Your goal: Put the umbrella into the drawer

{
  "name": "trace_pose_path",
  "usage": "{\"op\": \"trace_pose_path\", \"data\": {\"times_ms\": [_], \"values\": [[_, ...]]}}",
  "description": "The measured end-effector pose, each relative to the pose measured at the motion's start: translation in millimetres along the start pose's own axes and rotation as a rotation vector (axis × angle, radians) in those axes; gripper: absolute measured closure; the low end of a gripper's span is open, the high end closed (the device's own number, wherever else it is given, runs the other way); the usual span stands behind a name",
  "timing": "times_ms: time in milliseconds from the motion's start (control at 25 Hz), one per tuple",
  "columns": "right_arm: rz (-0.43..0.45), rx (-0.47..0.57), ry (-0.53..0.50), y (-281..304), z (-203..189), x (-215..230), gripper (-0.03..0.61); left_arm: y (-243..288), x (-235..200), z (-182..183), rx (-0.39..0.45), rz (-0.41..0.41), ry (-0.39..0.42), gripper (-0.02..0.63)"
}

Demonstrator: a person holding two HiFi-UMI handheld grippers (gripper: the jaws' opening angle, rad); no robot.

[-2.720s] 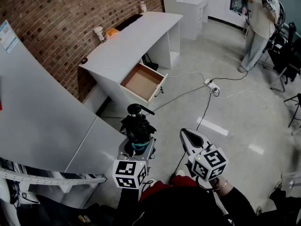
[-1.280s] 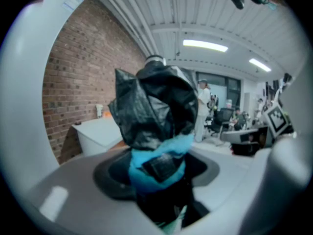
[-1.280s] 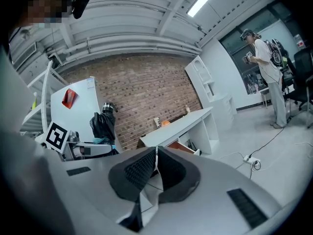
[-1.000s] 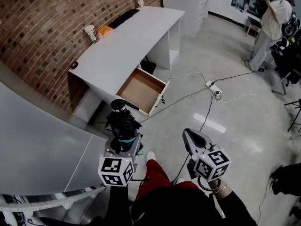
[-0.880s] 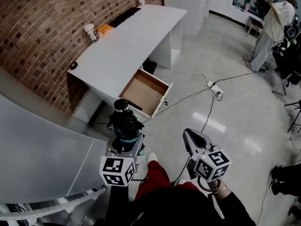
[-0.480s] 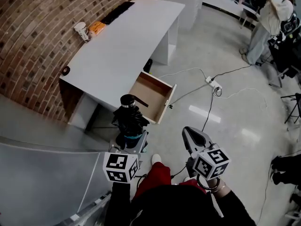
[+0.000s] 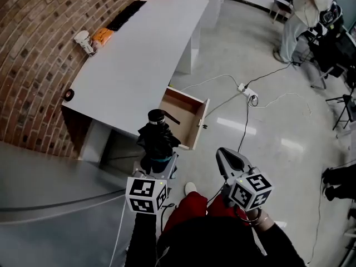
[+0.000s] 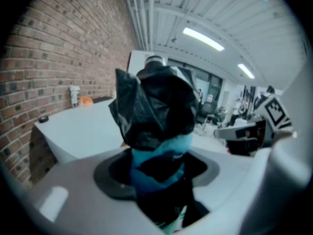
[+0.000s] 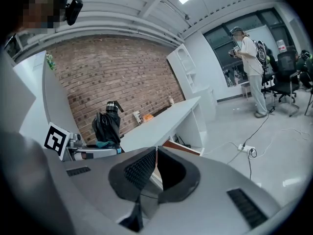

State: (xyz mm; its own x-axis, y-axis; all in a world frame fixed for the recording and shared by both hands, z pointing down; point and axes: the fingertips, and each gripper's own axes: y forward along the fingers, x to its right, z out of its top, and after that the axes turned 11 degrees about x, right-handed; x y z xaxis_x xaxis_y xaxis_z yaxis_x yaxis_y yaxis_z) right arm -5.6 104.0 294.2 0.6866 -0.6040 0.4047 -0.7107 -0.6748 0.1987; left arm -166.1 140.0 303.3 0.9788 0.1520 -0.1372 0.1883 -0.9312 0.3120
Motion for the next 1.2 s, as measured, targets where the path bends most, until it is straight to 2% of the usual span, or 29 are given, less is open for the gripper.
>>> {"op": "trace_pose_path", "data": {"times_ms": [160, 280, 840, 1200], "values": [[-0.052, -0.013, -0.057, 2.0, -3.2, 6.5, 0.568, 7.6, -8.7, -4.2, -0.016, -0.016, -0.017, 0.350], [-0.064, -0.019, -0.059, 5.1, -5.5, 6.7, 0.568, 13.1, -14.7, -7.9, -0.031, -0.023, -0.025, 0.350], [-0.132, -0.047, 0.017, 30.1, -18.5, 40.4, 0.568, 62.4, -26.3, -29.4, -0.126, -0.044, -0.038, 0.350], [-0.185, -0.086, 0.084, 50.1, -30.4, 77.4, 0.568, 107.0, -26.1, -41.2, -0.208, -0.080, 0.005, 0.350]]}}
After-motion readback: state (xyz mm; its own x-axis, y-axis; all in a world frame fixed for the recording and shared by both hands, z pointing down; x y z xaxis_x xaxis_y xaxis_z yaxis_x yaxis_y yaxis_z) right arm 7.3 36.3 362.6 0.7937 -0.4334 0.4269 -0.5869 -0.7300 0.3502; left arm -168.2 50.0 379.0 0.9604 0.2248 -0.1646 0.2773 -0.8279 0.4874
